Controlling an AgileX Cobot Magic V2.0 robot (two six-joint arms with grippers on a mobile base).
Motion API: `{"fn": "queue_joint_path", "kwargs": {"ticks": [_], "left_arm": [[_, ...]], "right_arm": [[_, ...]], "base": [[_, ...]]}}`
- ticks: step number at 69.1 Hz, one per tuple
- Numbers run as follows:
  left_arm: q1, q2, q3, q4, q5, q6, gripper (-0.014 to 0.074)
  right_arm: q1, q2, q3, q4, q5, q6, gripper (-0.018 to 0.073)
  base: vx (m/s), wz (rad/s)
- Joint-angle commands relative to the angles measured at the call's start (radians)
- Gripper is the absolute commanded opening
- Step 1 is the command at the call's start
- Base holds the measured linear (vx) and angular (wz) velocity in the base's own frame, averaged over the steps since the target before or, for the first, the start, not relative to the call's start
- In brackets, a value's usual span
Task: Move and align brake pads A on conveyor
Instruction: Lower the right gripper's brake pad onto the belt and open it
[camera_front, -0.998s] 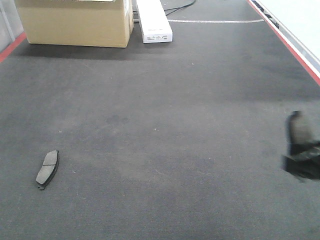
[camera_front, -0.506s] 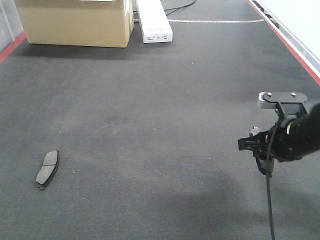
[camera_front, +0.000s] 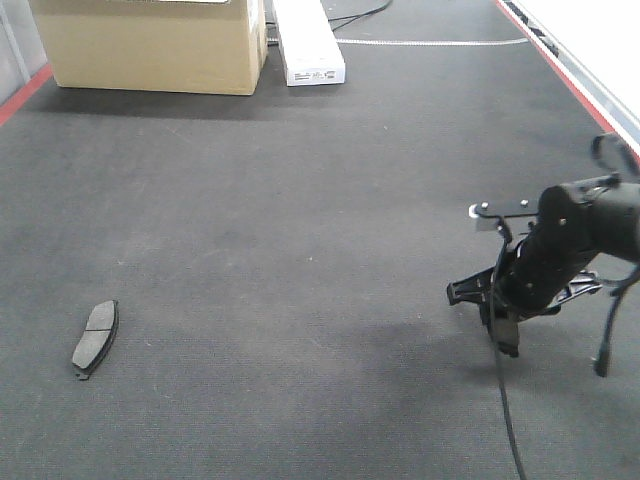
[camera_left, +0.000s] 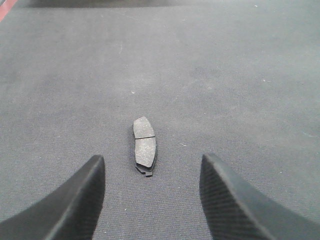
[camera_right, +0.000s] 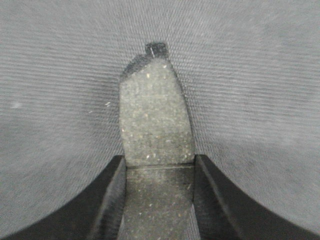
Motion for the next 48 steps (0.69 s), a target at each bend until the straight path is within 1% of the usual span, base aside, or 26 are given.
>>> {"fn": "queue_joint_path", "kwargs": {"ticks": [1, 7, 13, 17, 22, 26, 35, 41, 48], "left_arm": [[-0.004, 0.007, -0.026, -0.013, -0.065, -0.004, 0.0397], [-0.004, 0.007, -0.026, -0.013, -0.065, -0.004, 0.0397], [-0.004, 0.007, -0.026, -0.013, -0.065, -0.004, 0.0397], [-0.004, 0.007, -0.026, -0.013, -0.065, -0.004, 0.0397], [-0.004, 0.007, -0.026, -0.013, -0.065, -0.004, 0.0397], [-0.004, 0.007, -0.026, -0.013, -0.065, -0.004, 0.0397], [-0.004, 0.007, -0.026, -0.013, -0.065, -0.004, 0.0397], [-0.004, 0.007, -0.026, -0.013, -0.065, -0.004, 0.0397], [-0.004, 0.007, -0.026, -0.013, -0.065, -0.004, 0.0397]], "right_arm": [[-0.004, -0.022, -0.036, -0.001, -0.029, -0.008, 0.0174], [-0.004, -0.002, -0.051, 0.012, -0.031, -0.008, 0.0256], [-0.004, 0.005, -0.057, 0.028, -0.034, -0.008, 0.0356], [-0.004, 0.002, -0.057, 0.029, -0.041, -0.009, 0.0408], [-0.004, -0.014, -0.053, 0.025, -0.04, -0.016, 0.045], [-0.004, -0.04, -0.05, 0.025, -0.039, -0.02, 0.0462], [-0.001, -0.14, -0.045, 0.026, -0.02, -0.033, 0.0457], [-0.001, -0.259, 0.009, 0.036, -0.056, -0.065, 0.0451], [-0.001, -0.411, 0.109, 0.034, -0.119, -0.066, 0.045]], "base": [[0.0, 0.0], [0.0, 0.0], [0.0, 0.0], [0.0, 0.0], [0.0, 0.0], [0.0, 0.0], [0.0, 0.0], [0.0, 0.0], [0.0, 0.0]]}}
